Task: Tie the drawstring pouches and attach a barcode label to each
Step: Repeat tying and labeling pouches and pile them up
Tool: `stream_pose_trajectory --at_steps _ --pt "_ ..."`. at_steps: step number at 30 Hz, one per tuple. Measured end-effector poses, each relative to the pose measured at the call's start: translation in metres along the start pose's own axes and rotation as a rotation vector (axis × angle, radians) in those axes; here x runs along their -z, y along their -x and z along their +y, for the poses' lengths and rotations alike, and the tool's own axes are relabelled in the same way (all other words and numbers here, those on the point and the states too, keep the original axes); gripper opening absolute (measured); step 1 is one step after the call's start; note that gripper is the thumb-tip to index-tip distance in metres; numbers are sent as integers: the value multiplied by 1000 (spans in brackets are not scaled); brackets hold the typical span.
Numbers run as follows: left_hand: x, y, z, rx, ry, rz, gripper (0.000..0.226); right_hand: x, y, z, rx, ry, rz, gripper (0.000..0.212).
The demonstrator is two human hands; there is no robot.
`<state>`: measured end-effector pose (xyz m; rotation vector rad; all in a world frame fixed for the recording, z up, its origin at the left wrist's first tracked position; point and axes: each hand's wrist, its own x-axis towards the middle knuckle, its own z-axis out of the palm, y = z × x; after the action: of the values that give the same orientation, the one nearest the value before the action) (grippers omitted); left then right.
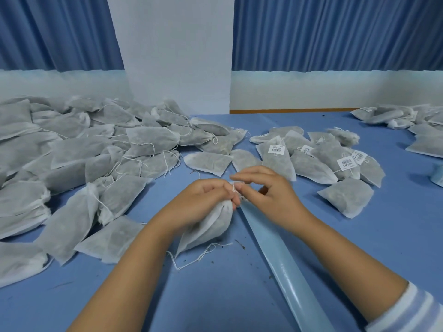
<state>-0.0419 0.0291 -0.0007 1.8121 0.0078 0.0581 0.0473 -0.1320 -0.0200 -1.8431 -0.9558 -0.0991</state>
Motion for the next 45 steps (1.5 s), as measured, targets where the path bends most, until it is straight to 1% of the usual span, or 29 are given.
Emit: stream_pose_trajectory --at_steps 2,4,6,9,13,19,26,29,31,34,37,40,43,45 --pt "0 -1 0 6 61 22 21 0 -1 -1 -68 -31 39 20" --pt "2 -2 -1 30 100 56 20 3 -2 -4 -86 -119 88 21" --pt "3 -3 -1 46 123 81 19 6 -2 -6 -89 -196 40 20" --pt "4 -3 -1 51 112 77 18 2 0 -8 -88 -184 -57 11" --pt "3 -4 -2 47 96 81 19 -2 2 -7 -88 -223 -38 9" --pt "2 -4 -1 43 86 84 19 -4 4 -8 -66 -174 -33 5" --pt "3 -5 -3 41 38 104 18 -3 4 -8 -61 -185 -85 7" --pt "2 -5 -2 41 12 119 20 -4 5 -9 -64 -164 -76 10" --pt "2 -5 -3 13 11 135 25 -5 5 -10 -70 -143 -72 13" --pt "-1 -5 -4 -52 29 193 21 -3 5 -11 -37 -98 -63 14" --pt "-2 -8 -7 -85 -80 259 19 -2 6 -10 -9 -97 -36 13" --pt "-2 -9 -8 -96 -155 276 22 -4 7 -9 -37 -160 -26 13" --pt "-2 -10 -8 -111 -186 275 23 -7 7 -11 -26 -254 -14 24" --pt "-1 -9 -8 -107 -203 285 20 -6 6 -10 -32 -267 -14 28"
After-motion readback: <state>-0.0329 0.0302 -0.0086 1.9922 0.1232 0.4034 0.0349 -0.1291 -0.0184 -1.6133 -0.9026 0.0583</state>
